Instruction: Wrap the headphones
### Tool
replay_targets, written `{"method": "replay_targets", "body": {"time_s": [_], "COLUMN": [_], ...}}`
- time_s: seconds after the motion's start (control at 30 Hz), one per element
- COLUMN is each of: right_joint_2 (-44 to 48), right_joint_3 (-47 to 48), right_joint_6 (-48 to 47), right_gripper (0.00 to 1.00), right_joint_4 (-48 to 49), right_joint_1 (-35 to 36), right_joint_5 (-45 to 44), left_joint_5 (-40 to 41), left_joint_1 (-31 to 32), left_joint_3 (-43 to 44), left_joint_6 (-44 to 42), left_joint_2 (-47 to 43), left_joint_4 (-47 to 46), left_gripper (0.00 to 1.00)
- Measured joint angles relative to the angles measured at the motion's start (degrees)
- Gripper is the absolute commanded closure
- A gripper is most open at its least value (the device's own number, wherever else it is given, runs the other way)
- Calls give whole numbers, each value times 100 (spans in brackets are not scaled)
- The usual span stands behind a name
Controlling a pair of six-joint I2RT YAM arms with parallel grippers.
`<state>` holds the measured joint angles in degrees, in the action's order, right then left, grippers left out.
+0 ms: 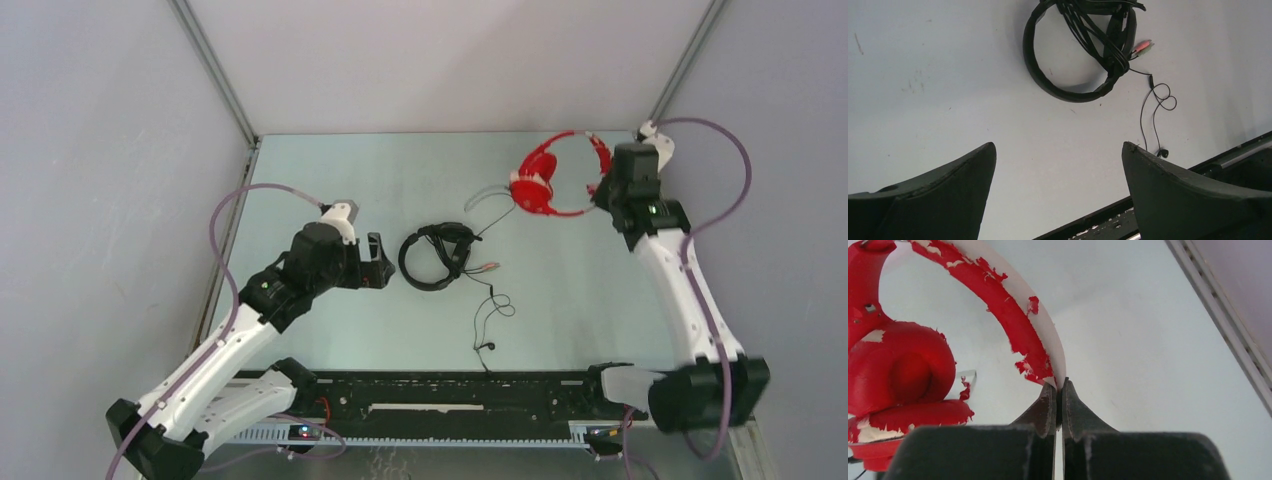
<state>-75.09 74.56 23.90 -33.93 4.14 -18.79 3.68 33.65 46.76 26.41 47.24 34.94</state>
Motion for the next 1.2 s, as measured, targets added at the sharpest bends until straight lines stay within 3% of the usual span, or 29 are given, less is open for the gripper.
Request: {"method": "replay_targets", "body": {"time_s": [0.23, 0.33, 0.47, 0.6, 0.8, 1.0, 1.17, 1.2], "right_joint_2": [2949, 4273, 5316, 5233, 4310, 3202, 2350, 2162], "right_joint_3": [-2334, -2763, -2763, -2721, -2728, -2726, -2839, -2863], "right_joint_6": [-1364, -2000, -2518, -2763, -3154, -3827, -4389, -4448], "right_gripper": [100, 100, 100, 100, 100, 100, 100, 92], "right_joint_4": [-470, -584, -350, -192, -444, -870, -824, -754], "right_joint_1": [341, 535, 780, 896, 1526, 2417, 2124, 1980], "right_joint_5": [750, 1182, 1453, 1746, 2190, 1749, 1279, 1191], "left_joint_5": [-133, -125, -107, -114, -260, -455, -748, -839], "left_joint_1": [0, 0, 0, 0, 0, 0, 0, 0], "left_joint_3": [590, 828, 981, 986, 986, 986, 986, 984], "left_joint_6": [-339, -501, -612, -654, -649, -649, -632, -597], "left_joint_2": [225, 221, 205, 177, 157, 162, 358, 422], "left_joint_4": [-24, -9, 11, 48, 125, 188, 151, 116], "left_gripper": [0, 0, 0, 0, 0, 0, 0, 0]}}
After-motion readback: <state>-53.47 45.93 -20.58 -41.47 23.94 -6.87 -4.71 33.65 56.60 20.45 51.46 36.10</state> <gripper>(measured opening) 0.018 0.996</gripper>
